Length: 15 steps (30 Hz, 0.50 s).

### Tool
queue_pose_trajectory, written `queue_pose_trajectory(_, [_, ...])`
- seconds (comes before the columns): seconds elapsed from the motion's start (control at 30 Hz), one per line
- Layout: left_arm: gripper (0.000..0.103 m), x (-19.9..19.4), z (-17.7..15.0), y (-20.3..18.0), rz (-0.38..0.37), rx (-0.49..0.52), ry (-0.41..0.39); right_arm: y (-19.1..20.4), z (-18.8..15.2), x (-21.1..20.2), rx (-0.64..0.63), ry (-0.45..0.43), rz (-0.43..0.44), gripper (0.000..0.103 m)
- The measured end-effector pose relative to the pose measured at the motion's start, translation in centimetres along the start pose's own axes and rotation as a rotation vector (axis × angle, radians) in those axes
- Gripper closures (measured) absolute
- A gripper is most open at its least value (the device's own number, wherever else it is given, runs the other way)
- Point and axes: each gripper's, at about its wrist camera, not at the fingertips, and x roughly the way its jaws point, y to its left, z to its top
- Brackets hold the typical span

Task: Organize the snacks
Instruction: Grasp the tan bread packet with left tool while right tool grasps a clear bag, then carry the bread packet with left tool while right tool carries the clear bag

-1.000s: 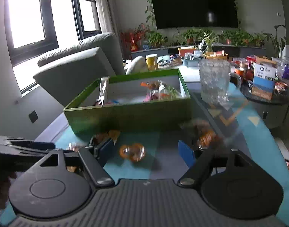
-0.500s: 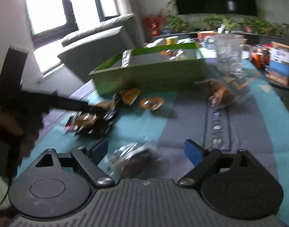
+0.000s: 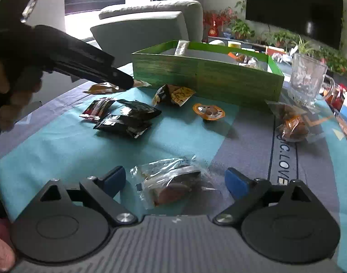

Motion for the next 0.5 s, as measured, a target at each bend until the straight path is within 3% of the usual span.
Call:
queue_pose_trajectory(0.33, [0.062,-0.1,0.1,-0.3,-0.003,0.0,-0.004,-0.9,0.5,-0.4,0.04,-0.012,-0.029,0.058])
queue_pose_trajectory(0.5, [0.062,-0.5,0.5,-0.5,-0.005,0.005,-0.025,-1.5,1.1,-1.2,0.068,-0.057,-0.035,0.058])
